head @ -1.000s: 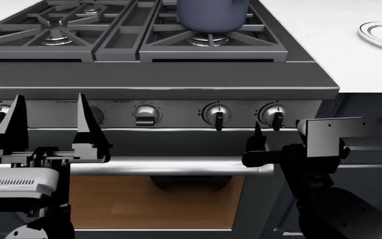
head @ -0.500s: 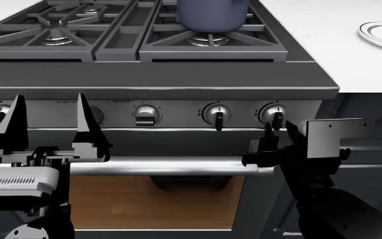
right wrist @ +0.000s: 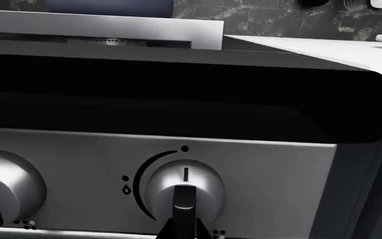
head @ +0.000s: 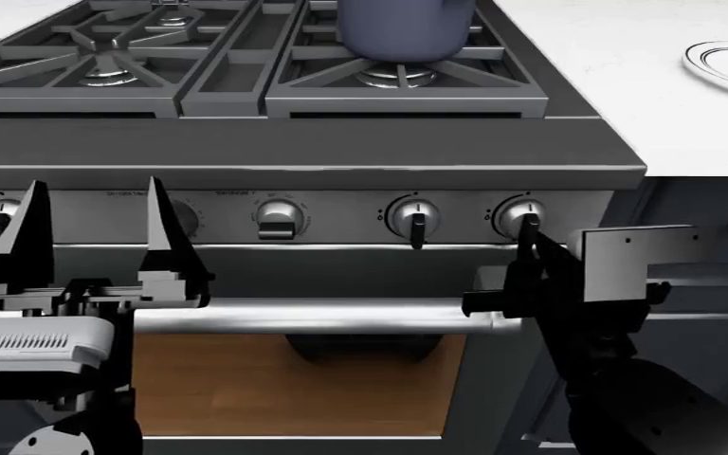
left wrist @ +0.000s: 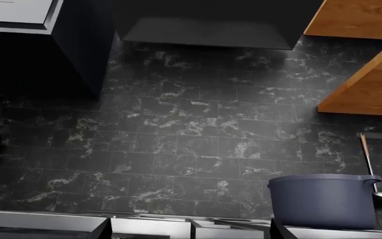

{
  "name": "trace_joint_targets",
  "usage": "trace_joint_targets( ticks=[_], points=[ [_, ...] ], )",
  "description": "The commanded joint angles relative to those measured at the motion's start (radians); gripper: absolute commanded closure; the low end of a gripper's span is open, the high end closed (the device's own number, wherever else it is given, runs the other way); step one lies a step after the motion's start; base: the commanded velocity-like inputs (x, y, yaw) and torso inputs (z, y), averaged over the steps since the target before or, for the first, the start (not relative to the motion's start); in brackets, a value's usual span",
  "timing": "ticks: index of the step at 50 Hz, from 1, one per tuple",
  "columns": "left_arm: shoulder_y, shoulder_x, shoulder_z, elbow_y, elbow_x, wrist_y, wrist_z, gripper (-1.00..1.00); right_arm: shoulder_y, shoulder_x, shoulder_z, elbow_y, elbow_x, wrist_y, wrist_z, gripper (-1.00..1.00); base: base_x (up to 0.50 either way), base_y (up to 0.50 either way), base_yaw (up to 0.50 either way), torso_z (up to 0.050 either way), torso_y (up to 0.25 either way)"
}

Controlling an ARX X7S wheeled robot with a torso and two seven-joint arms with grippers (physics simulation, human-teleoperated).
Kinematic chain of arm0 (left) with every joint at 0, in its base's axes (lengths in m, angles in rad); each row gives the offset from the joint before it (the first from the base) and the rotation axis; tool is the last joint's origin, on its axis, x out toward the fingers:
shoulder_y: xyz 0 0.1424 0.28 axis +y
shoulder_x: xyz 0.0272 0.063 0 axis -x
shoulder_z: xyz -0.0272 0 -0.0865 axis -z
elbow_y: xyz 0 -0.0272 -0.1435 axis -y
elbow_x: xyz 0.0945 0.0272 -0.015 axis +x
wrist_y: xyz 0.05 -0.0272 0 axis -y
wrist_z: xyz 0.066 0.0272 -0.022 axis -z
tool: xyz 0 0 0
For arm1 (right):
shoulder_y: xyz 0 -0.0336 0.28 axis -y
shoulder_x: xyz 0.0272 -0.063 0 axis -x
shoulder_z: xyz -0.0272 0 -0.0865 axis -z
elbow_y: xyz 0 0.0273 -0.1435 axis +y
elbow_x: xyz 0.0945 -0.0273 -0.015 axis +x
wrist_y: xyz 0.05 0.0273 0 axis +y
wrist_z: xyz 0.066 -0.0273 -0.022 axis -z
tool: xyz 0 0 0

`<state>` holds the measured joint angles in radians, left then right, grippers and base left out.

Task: Frozen meat rests on a plate on the counter. Retrieve the meat and place it in a pot on a burner. Then turn the burner on.

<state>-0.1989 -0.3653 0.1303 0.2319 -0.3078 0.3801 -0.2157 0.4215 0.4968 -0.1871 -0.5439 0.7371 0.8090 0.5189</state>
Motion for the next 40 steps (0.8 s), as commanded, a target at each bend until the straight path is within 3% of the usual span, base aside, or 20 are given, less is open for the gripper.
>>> trace_joint_targets(
  ticks=[1,40],
  points=[
    [0.000,-0.002,0.002,-0.002,0.000,0.002,-0.002,-1.00,0.003,0.004,-0.014,0.002,0.008,-0.008,-0.012,1.00,0.00,0.00,0.00,0.000,0.000],
    [-0.005,-0.005,0.011,-0.021,-0.008,0.008,-0.002,-1.00,0.143,0.107,-0.176,-0.079,-0.053,0.146,-0.033,1.00,0.00,0.00,0.00,0.000,0.000]
  ],
)
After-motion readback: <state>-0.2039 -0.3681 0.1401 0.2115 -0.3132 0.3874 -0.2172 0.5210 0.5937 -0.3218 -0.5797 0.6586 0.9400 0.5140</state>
